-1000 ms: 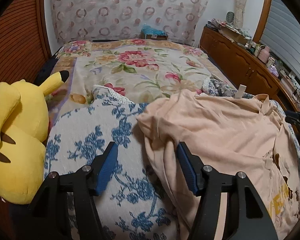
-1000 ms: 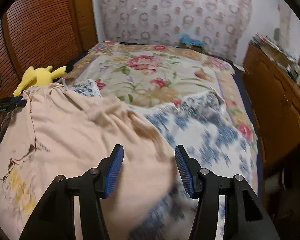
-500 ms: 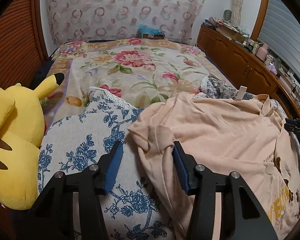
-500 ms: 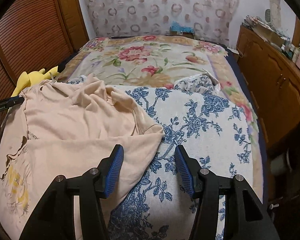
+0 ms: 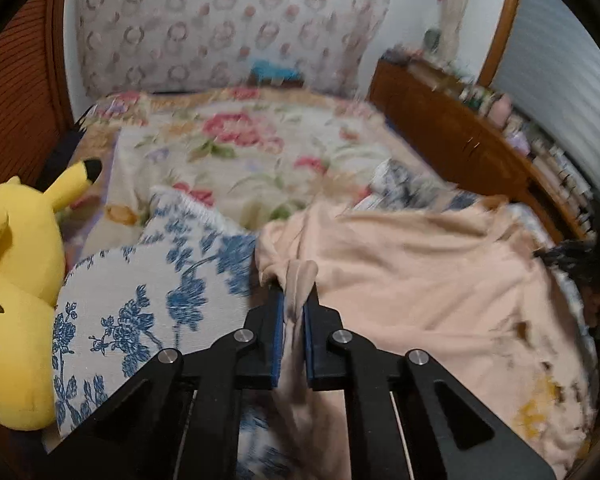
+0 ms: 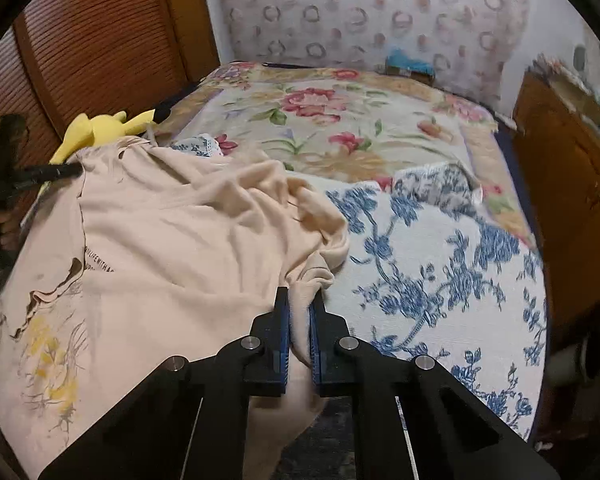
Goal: Fold small clothes
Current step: 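Grasp the shirt edge with the left gripper while the right gripper grasps another edge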
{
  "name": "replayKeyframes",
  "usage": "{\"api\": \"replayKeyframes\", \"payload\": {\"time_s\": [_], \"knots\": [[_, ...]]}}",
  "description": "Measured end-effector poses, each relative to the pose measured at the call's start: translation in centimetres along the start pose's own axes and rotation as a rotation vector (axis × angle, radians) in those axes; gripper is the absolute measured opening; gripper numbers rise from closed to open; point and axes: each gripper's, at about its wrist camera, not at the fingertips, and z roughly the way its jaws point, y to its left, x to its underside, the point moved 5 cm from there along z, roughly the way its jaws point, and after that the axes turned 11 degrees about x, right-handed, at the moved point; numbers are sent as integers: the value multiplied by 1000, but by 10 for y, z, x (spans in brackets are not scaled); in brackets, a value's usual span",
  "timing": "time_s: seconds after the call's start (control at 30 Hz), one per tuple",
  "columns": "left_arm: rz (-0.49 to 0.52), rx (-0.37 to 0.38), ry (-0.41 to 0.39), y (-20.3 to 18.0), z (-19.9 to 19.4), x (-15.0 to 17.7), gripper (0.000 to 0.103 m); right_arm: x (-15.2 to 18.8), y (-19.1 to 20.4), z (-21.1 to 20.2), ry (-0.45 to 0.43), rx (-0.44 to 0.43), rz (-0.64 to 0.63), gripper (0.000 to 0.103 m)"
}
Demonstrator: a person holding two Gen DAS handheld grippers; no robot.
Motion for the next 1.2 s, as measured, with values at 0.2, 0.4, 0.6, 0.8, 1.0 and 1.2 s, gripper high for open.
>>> {"api": "replayKeyframes", "payload": {"time_s": [0.2,0.4,0.6,0.8,1.0,1.2], "knots": [[42,24,-87,-34,-51,-1,9,-5,10,-55,-145,-29,5,7],[86,27,-155,-62,-108,20,8,14,13,-117,-242,-18,7,7],[108,38,-195,-82,-152,57,8,57,15,-171,-309,-17,28,7],[103,47,-210,-97,-183,111,8,124,21,-208,-316,-32,60,7],[39,62,-219,-97,-202,167,8,194,31,-233,-291,-83,123,7],[24,41,-241,-99,-226,185,8,206,24,-258,-287,-70,143,7]]}}
